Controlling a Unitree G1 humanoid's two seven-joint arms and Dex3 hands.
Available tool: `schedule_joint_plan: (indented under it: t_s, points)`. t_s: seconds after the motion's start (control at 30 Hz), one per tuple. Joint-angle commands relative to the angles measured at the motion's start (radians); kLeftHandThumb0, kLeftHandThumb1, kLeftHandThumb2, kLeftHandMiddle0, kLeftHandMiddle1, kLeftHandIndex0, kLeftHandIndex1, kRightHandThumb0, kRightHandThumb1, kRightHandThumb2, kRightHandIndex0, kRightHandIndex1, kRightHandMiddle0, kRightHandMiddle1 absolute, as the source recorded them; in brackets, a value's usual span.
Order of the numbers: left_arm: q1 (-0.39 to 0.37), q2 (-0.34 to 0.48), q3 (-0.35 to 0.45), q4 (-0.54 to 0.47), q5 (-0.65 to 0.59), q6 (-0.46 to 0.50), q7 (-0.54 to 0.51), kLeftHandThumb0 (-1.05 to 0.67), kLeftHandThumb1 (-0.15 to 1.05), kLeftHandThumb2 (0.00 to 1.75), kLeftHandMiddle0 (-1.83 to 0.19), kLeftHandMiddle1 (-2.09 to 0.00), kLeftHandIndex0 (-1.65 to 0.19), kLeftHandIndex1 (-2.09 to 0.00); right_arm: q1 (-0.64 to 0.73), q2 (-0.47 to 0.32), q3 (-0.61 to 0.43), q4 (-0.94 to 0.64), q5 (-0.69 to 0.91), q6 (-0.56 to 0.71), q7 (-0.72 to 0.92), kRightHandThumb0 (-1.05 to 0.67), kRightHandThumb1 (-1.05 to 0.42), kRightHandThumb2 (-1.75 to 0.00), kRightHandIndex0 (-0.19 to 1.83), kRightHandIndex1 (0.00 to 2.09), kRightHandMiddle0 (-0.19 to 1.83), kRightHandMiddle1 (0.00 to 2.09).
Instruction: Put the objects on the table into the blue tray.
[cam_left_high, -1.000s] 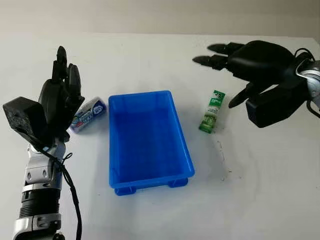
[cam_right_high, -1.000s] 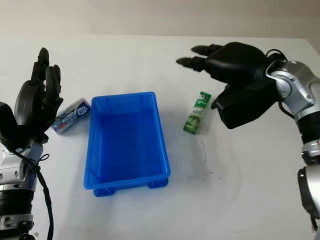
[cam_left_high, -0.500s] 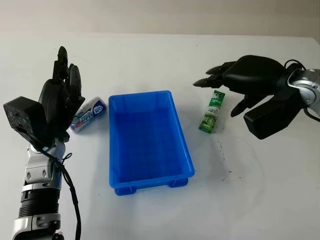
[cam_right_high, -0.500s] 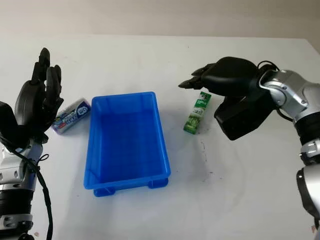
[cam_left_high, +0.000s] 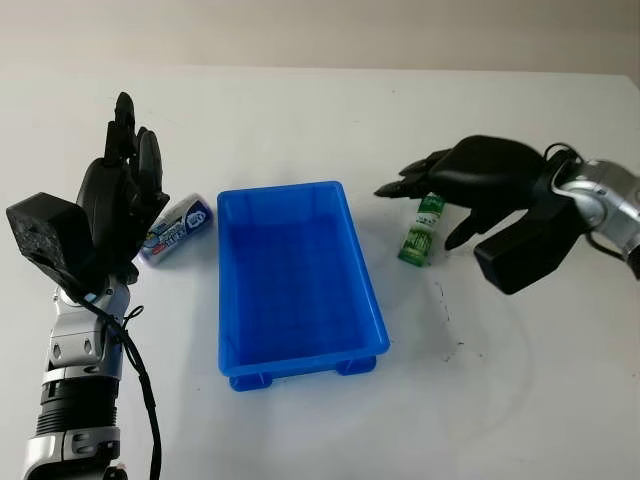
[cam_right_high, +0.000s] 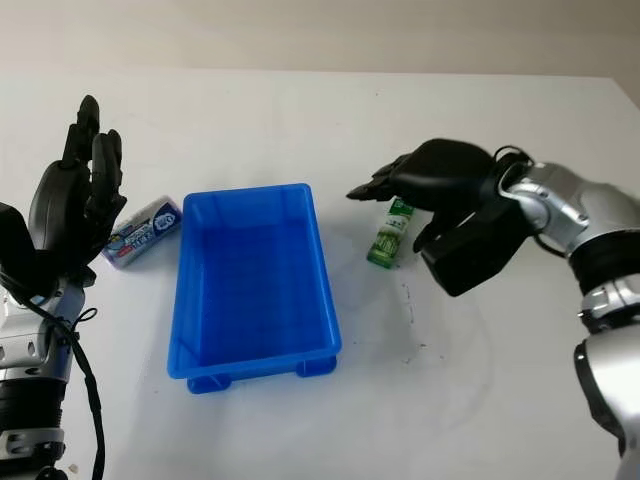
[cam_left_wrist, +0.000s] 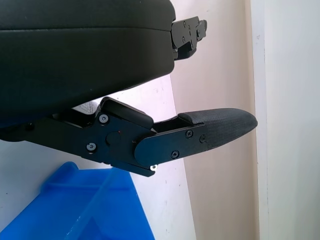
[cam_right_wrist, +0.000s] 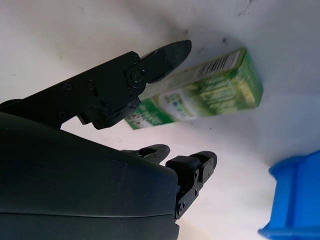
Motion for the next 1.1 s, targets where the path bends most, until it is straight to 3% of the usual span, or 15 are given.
schedule_joint_plan:
  t_s: [0.0,0.17,0.2,0.27,0.33,0.4,0.5,0.6,0.77,1.0,1.07]
  points:
    - [0.001,0.005,0.001,-0.022,0.003,-0.004,0.004,-0.83,1.05,0.65,0.15,-0.06,0.18,-0.05,0.008,0.006,0.028,0.026,-0.032,-0.016,-0.062,-0.3,-0.83,-0.07,0.44,0.13,0.44,0.09]
    - [0.013,0.004,0.003,-0.038,-0.002,0.0,0.005,-0.82,1.05,0.65,0.16,-0.05,0.19,-0.05,-0.016,0.02,0.117,0.101,-0.152,-0.04,-0.274,-0.26,-1.01,-0.09,0.57,0.18,0.59,0.17]
    - [0.016,0.004,0.004,-0.039,-0.002,0.0,0.005,-0.82,1.05,0.65,0.16,-0.05,0.19,-0.04,-0.019,0.023,0.135,0.112,-0.175,-0.042,-0.318,-0.28,-1.03,-0.1,0.6,0.42,0.59,0.44]
    - [0.02,0.001,0.008,-0.044,-0.005,0.004,0.011,-0.82,1.05,0.65,0.15,-0.06,0.18,-0.05,-0.027,0.027,0.166,0.132,-0.21,-0.042,-0.382,-0.3,-1.04,-0.1,0.34,1.13,0.3,1.17]
    - [0.024,-0.002,0.008,-0.053,-0.004,0.008,0.016,-0.82,1.05,0.64,0.15,-0.06,0.18,-0.05,-0.03,0.027,0.196,0.147,-0.244,-0.043,-0.455,-0.32,-1.04,-0.08,0.25,1.49,0.19,1.49]
    - [0.027,-0.002,0.007,-0.06,-0.002,0.011,0.021,-0.82,1.05,0.64,0.15,-0.06,0.19,-0.05,-0.032,0.028,0.224,0.16,-0.274,-0.04,-0.518,-0.34,-1.03,-0.06,0.24,1.63,0.18,1.59]
    - [0.034,0.005,0.008,-0.067,-0.001,0.011,0.02,-0.82,1.05,0.65,0.16,-0.05,0.19,-0.04,-0.033,0.027,0.281,0.158,-0.35,0.016,-0.625,-0.43,-1.04,-0.08,0.28,1.68,0.2,1.7]
    - [0.035,0.008,0.008,-0.065,0.003,0.007,0.02,-0.82,1.05,0.65,0.16,-0.05,0.19,-0.04,-0.032,0.026,0.327,0.157,-0.41,0.073,-0.754,-0.51,-1.05,-0.11,0.39,2.02,0.28,1.93]
    - [0.03,0.008,0.006,-0.061,0.0,0.007,0.016,-0.82,1.05,0.65,0.17,-0.05,0.19,-0.02,-0.032,0.03,0.373,0.175,-0.462,0.17,-0.91,-0.56,-1.05,-0.19,1.03,2.09,0.61,2.09]
    - [0.022,0.007,0.004,-0.058,-0.001,0.01,0.013,-0.82,1.05,0.65,0.17,-0.05,0.19,-0.02,-0.06,0.039,0.35,0.198,-0.406,0.185,-0.927,-0.54,-1.05,-0.17,1.05,2.09,0.67,2.09]
    - [0.019,0.006,0.002,-0.057,0.0,0.011,0.014,-0.82,1.05,0.65,0.17,-0.05,0.19,-0.02,-0.084,0.041,0.316,0.198,-0.36,0.176,-0.921,-0.52,-1.05,-0.19,0.97,2.09,0.67,2.09]
